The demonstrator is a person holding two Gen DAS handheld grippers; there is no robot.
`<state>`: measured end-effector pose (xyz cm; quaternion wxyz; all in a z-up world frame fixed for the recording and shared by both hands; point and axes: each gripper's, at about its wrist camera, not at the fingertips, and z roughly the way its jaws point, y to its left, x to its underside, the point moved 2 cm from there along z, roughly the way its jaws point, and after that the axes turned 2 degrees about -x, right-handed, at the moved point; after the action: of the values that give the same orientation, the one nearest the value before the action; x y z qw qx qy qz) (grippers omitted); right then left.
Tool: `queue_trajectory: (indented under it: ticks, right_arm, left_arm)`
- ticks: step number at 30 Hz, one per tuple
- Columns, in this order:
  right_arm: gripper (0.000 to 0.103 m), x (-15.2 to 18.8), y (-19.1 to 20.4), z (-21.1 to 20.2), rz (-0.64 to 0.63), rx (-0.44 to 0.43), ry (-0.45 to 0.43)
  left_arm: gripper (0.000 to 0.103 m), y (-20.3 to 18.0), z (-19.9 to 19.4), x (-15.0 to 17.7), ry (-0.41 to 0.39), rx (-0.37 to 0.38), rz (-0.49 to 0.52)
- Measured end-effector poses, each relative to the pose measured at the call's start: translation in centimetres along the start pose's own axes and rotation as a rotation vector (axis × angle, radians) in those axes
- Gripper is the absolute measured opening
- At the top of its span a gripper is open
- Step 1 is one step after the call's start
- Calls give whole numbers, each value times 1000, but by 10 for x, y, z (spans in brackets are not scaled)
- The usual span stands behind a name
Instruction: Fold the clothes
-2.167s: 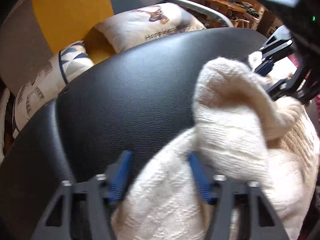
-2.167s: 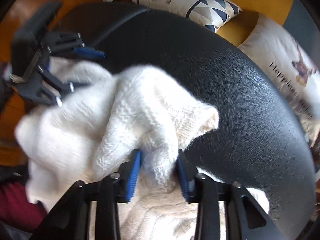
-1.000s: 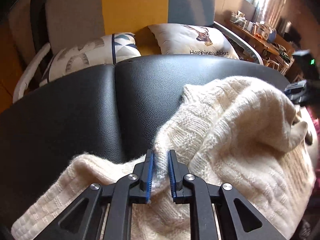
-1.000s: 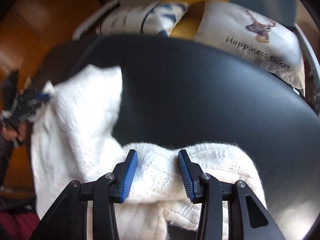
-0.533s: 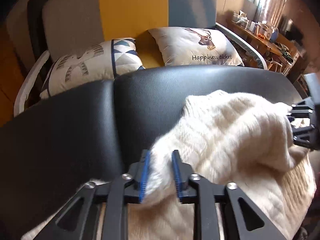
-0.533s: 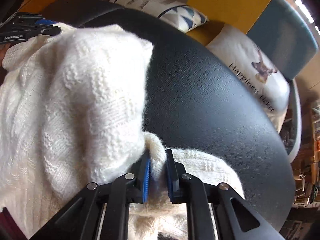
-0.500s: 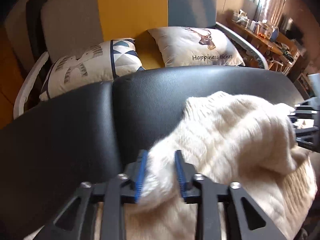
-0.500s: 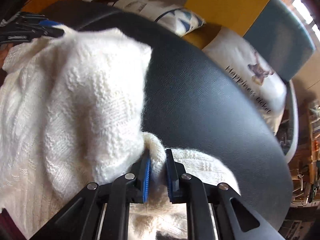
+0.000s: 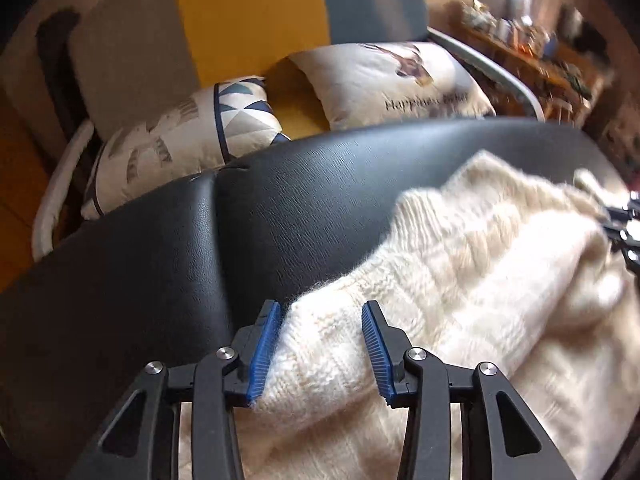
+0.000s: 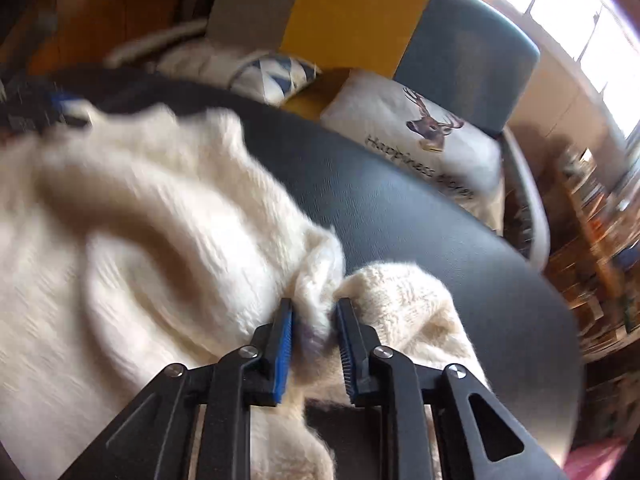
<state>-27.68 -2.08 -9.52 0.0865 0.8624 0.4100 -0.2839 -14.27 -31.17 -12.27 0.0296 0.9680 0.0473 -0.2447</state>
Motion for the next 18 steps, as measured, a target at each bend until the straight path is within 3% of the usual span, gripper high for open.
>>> queue_trajectory:
  ticks: [2,5,10,14,15,16,17,18]
  right_arm:
    - [29,-27,-2,-12,42,-70,-83]
    - [38,-69,1,0,68,-251,-85]
    - [41,-101,31,75,-1,-345,89]
    - [41,-96,48,131,-60,-342,277]
    - [41,-96,51,130,-80,-324,265]
    - [37,-95,55,129,-99,-305,252]
    - [16,-95,58,125,-114,-274,242]
    - [7,-94,60,119,-131,-240,219]
  left_arm:
    - [44,-3,5,-6,10,-2,26]
    - [45,-16,18,-7,46,3,98]
    - [50,-29,25,-4,41,-16,160]
    - [48,-30,26,1,14,-2,181]
    - [45,-29,25,3,6,7,181]
    - [31,-28,25,4,-4,24,170]
    - [21,-26,24,3,-15,30,158]
    - [18,-25,23,0,-32,12,150]
